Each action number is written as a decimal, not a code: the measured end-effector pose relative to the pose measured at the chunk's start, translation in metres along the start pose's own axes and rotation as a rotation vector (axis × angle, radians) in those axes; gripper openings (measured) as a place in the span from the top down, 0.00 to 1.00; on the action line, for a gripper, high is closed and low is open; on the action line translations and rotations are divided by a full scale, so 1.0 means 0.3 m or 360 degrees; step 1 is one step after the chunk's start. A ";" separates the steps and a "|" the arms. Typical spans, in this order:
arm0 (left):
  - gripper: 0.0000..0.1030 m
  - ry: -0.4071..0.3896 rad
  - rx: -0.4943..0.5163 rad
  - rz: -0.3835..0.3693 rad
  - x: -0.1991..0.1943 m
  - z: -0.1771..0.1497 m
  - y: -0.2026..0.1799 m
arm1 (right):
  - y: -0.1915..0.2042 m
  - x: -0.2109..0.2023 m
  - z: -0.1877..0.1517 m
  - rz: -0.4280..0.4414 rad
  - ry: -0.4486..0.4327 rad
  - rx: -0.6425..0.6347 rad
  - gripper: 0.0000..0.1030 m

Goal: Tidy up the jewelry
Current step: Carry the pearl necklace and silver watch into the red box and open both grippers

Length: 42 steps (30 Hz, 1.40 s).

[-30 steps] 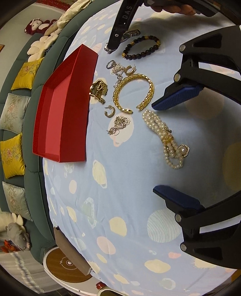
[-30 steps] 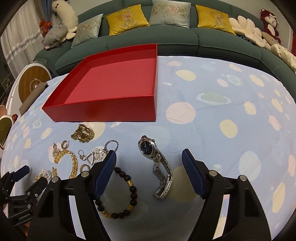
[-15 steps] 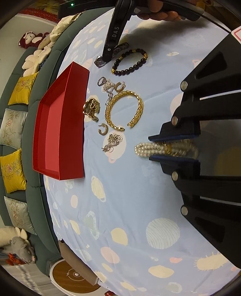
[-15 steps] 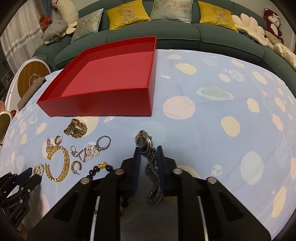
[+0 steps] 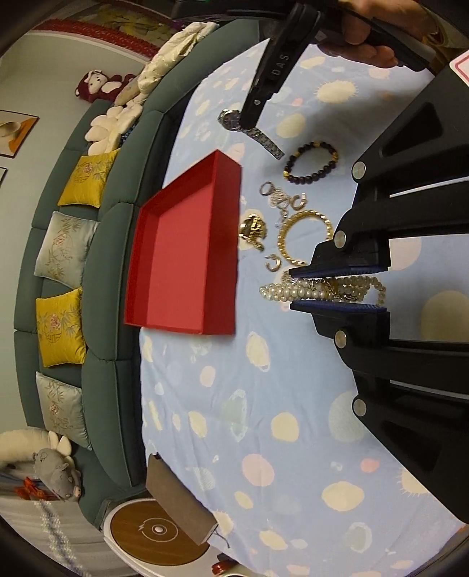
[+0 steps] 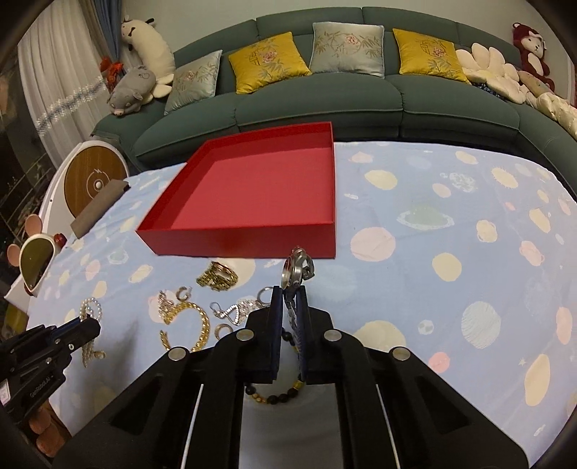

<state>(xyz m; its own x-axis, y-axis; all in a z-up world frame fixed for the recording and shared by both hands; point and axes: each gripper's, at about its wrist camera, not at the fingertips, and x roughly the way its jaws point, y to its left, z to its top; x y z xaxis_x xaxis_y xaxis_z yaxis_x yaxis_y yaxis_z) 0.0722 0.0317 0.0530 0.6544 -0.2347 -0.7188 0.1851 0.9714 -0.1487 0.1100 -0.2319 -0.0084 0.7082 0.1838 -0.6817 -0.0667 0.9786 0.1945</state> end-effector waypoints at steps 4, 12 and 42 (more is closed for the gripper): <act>0.91 -0.0096 -0.0028 0.0049 -0.051 0.106 0.035 | 0.033 -0.054 0.051 0.0050 -0.0080 -0.0010 0.95; 0.91 -0.0179 0.0025 0.0064 -0.027 0.329 0.010 | 0.055 -0.079 0.178 0.0137 -0.0139 -0.0004 0.95; 0.51 0.0014 -0.0015 0.0265 0.758 0.701 -0.046 | -0.029 0.584 0.590 -0.0006 -0.0038 -0.0029 0.90</act>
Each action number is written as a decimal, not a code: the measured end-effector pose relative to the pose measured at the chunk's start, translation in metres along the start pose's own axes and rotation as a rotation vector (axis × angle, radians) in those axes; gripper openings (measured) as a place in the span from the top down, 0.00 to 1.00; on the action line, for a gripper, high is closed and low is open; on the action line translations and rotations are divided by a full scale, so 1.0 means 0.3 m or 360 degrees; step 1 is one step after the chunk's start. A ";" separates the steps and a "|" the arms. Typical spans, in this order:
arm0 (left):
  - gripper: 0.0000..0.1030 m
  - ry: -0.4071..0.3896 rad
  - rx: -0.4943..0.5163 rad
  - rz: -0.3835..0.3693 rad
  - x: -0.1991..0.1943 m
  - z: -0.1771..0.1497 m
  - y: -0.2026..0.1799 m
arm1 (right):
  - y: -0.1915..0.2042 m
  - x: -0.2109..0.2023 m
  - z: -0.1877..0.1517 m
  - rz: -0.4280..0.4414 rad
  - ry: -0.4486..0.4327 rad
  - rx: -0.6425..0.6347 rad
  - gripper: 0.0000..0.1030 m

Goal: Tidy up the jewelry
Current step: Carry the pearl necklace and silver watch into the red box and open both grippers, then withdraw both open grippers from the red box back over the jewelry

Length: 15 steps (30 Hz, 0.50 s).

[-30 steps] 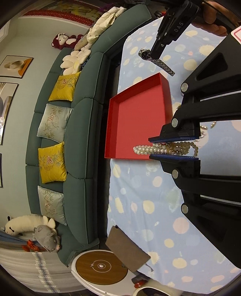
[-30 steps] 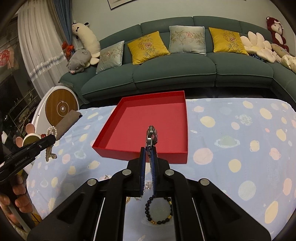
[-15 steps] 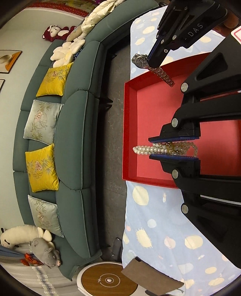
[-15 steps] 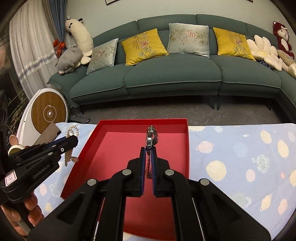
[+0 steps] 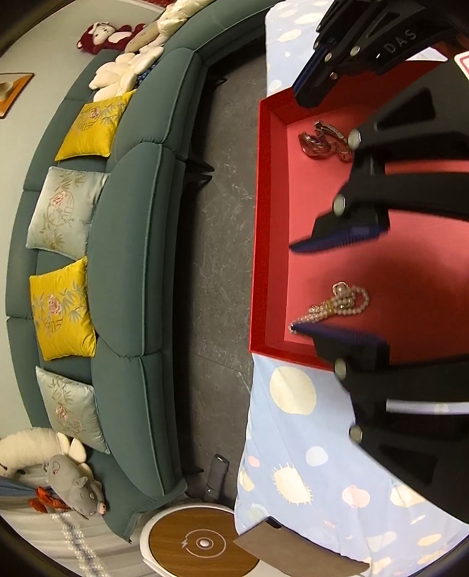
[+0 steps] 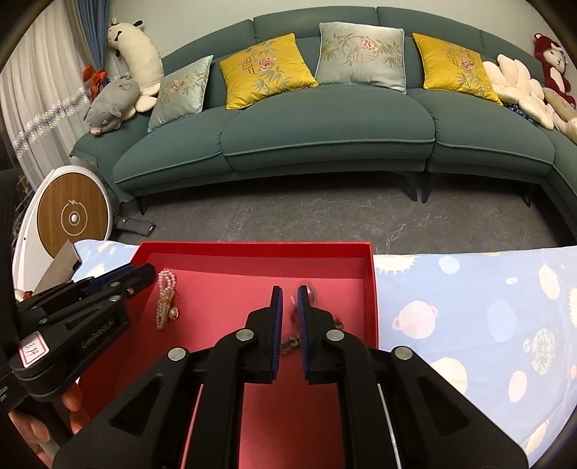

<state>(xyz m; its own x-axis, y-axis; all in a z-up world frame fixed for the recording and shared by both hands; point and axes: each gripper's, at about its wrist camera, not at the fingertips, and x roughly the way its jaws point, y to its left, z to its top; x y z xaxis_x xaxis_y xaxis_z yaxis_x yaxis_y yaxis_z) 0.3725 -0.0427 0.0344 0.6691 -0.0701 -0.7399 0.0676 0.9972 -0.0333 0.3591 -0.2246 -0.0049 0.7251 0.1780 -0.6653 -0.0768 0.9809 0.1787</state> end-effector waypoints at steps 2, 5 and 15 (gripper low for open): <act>0.48 -0.0034 -0.0013 0.0014 -0.021 -0.005 0.006 | -0.004 -0.024 -0.005 -0.0012 -0.0042 0.0006 0.78; 0.47 -0.0073 0.0004 0.0018 -0.092 -0.016 0.028 | -0.009 -0.087 -0.018 0.0002 -0.0090 0.0015 0.74; 0.42 -0.0146 0.0044 0.0001 -0.469 -0.201 0.134 | 0.007 -0.484 -0.163 0.0056 -0.0146 0.0012 0.58</act>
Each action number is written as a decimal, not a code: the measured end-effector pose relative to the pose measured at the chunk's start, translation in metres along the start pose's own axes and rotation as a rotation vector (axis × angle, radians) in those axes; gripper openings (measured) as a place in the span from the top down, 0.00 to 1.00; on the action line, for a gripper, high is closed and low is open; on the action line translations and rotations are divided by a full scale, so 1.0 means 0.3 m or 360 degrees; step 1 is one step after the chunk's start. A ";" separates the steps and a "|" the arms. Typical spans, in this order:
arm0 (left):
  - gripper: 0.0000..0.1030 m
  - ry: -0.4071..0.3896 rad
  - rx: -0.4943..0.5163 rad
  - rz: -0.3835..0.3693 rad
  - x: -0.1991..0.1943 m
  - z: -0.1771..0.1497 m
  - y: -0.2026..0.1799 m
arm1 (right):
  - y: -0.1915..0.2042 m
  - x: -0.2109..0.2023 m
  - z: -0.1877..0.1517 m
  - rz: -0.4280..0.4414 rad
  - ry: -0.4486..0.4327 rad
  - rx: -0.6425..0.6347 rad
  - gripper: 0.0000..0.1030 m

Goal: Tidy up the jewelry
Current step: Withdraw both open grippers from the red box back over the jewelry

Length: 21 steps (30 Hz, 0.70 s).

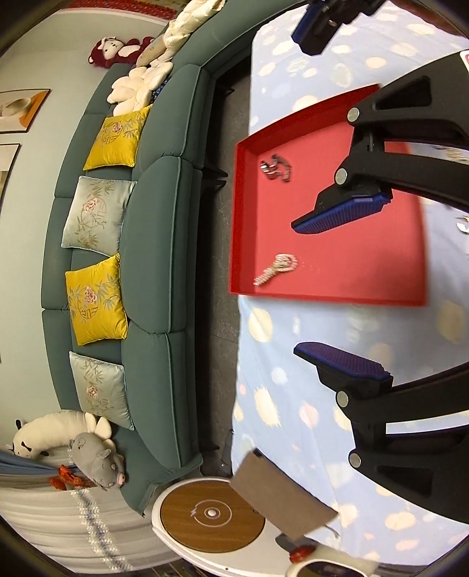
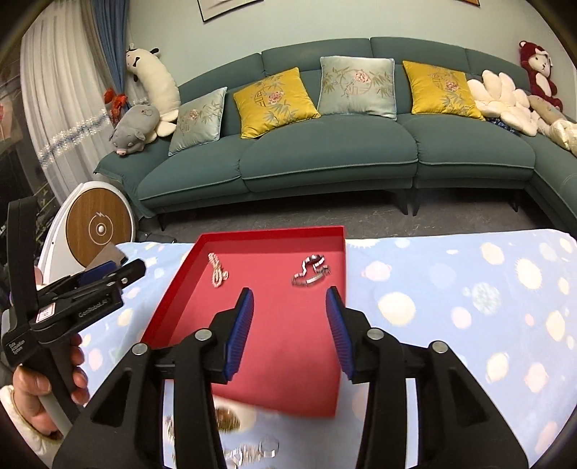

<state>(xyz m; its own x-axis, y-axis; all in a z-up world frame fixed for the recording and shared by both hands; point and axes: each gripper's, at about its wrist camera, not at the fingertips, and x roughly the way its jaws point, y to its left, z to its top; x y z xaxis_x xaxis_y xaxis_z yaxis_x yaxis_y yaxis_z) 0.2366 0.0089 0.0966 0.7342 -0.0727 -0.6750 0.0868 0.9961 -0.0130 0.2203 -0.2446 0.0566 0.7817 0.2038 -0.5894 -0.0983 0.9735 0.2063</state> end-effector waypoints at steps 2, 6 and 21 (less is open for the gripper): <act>0.42 0.0012 -0.0002 -0.0009 -0.064 -0.050 0.017 | 0.006 -0.070 -0.033 0.0005 -0.0009 0.0007 0.55; 0.37 0.0019 -0.0027 -0.0001 -0.161 -0.156 0.042 | 0.010 -0.182 -0.132 0.0023 -0.0002 0.0056 0.51; 0.36 0.0219 -0.0061 -0.0078 -0.203 -0.543 -0.019 | 0.039 -0.227 -0.516 0.0015 0.0232 0.0015 0.49</act>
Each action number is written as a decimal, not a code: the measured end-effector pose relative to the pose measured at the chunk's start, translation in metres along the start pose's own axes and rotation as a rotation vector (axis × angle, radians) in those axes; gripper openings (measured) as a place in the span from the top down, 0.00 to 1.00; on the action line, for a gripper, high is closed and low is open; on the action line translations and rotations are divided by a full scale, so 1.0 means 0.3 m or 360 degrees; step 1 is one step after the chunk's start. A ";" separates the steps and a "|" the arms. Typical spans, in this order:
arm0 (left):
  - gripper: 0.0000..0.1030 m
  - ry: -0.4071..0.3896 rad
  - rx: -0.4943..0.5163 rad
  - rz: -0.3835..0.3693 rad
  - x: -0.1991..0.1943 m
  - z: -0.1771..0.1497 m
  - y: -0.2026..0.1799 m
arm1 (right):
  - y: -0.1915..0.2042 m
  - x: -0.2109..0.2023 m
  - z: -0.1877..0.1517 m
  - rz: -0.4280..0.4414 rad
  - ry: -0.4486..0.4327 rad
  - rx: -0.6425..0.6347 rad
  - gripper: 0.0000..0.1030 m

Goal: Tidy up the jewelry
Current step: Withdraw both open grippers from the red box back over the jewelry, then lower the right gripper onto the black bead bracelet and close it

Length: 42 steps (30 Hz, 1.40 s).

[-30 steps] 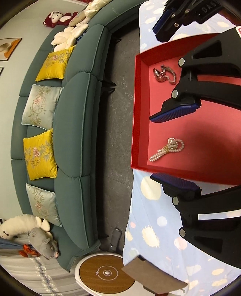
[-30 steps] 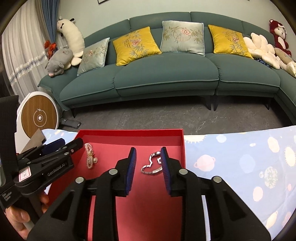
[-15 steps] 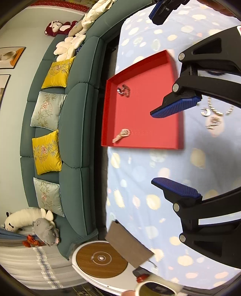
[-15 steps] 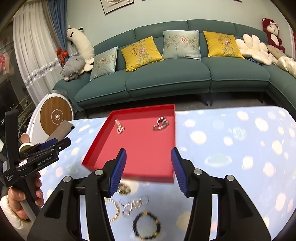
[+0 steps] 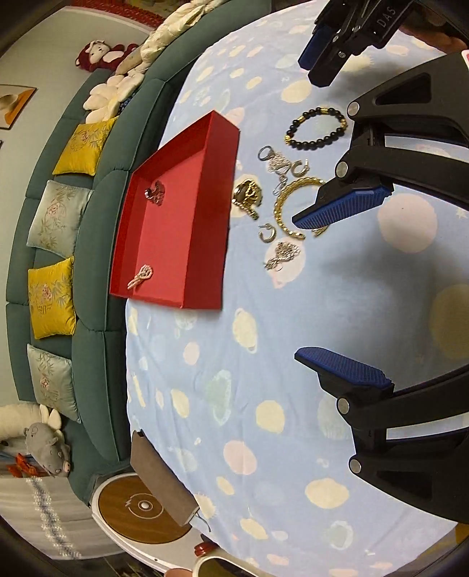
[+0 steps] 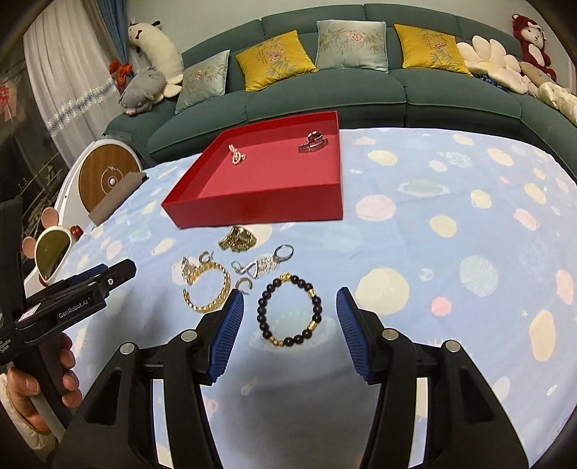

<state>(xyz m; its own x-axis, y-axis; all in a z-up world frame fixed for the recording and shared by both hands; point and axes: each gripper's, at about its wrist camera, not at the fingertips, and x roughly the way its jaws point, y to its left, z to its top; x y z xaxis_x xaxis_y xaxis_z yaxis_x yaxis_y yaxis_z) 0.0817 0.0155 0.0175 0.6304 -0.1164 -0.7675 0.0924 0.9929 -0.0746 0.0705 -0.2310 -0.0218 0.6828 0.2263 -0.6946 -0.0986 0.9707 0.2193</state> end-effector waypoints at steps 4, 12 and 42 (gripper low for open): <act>0.36 0.0050 0.0083 -0.0024 0.035 -0.045 -0.046 | 0.015 0.042 -0.055 -0.0026 0.0058 -0.0073 0.46; 0.33 0.0094 0.0129 -0.0070 0.081 -0.066 -0.089 | 0.020 0.091 -0.070 -0.0087 0.0069 -0.0162 0.39; 0.30 0.0128 0.0120 -0.0109 0.171 -0.048 -0.173 | 0.021 0.173 -0.079 -0.0146 0.0129 -0.0251 0.64</act>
<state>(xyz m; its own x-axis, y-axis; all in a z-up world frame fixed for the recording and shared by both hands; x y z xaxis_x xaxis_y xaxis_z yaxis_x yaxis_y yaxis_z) 0.0982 -0.0416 -0.0270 0.5568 -0.1785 -0.8112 0.1929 0.9777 -0.0827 0.0882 -0.2111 -0.0726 0.6343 0.1360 -0.7610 -0.1552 0.9868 0.0470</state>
